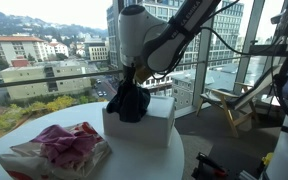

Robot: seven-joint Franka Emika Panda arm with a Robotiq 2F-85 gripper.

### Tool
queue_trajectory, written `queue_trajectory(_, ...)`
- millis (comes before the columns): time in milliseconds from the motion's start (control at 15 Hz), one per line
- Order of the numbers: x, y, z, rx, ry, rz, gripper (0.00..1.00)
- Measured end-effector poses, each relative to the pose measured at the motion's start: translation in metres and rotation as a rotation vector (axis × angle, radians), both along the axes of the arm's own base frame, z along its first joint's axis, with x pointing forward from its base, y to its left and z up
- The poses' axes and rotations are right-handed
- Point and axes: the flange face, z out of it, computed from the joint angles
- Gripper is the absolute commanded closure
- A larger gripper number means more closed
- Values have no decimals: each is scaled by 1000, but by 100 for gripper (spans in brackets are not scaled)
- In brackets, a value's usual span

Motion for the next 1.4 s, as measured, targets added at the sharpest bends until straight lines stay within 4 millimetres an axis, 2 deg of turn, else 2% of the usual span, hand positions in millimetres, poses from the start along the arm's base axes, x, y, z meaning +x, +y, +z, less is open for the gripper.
queue_trajectory(200, 2, 0, -35, 4, 68, 2, 94)
queue_trajectory(267, 2, 0, -44, 6, 86, 3, 65)
queue_trajectory(333, 3, 0, -53, 6, 103, 3, 64)
queue_trajectory(467, 5, -1, -64, 8, 123, 1, 50)
queue_trajectory(600, 8, -1, -66, 15, 128, -5, 34)
queue_trajectory(933, 19, 1, -51, 24, 128, 7, 1)
queue_trajectory(1200, 25, 4, -44, 54, 168, -11, 0)
queue_trajectory(1400, 26, 10, -49, 109, 196, -27, 0)
